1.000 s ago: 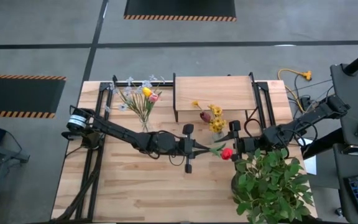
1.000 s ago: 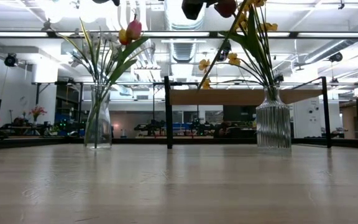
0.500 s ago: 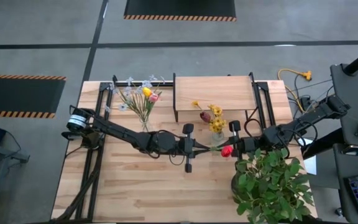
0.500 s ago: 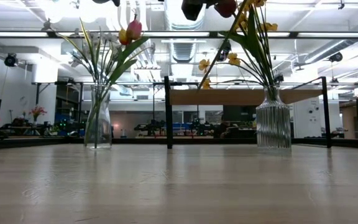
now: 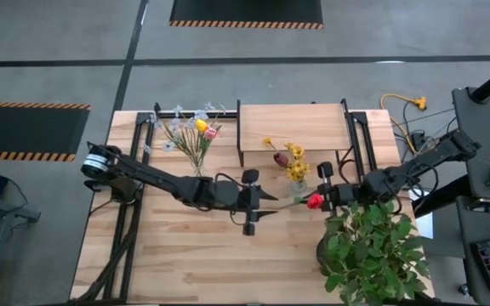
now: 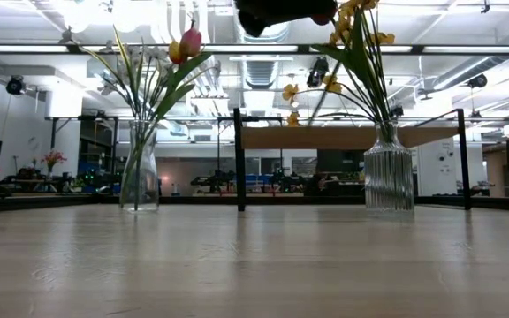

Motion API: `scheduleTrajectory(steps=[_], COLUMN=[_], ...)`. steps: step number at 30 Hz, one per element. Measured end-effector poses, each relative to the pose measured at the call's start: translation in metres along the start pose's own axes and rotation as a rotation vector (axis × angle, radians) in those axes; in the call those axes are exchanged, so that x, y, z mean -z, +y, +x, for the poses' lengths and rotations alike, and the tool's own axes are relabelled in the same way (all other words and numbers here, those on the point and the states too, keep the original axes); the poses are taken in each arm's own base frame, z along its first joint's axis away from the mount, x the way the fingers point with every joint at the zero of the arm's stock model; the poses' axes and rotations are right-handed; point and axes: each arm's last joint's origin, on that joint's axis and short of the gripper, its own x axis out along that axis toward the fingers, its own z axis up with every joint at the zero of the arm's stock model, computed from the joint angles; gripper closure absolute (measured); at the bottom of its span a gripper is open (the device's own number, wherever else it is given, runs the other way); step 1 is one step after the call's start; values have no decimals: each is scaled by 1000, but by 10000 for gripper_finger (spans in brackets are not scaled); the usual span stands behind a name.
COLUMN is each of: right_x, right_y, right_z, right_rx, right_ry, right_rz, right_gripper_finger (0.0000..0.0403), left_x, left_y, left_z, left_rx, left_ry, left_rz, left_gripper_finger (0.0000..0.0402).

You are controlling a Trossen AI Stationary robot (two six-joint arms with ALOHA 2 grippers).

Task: Pick and place flowers into a vace then onto a shelf
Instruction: Put the red flower into the right transparent vase

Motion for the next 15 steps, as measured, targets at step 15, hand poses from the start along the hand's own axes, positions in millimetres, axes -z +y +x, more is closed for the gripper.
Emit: scheduleTrajectory(steps=[15], right_x=[-38], right_y=[-26], right_z=[-55], right_rx=[129], right_ry=[-1], right_rz=[80], right_gripper_finger=[394], left_x=[-10], left_y=[-4], left_z=[-49], left_rx=[46], left_ry=[148], left_rz=[-54], left_gripper_finger=[236])
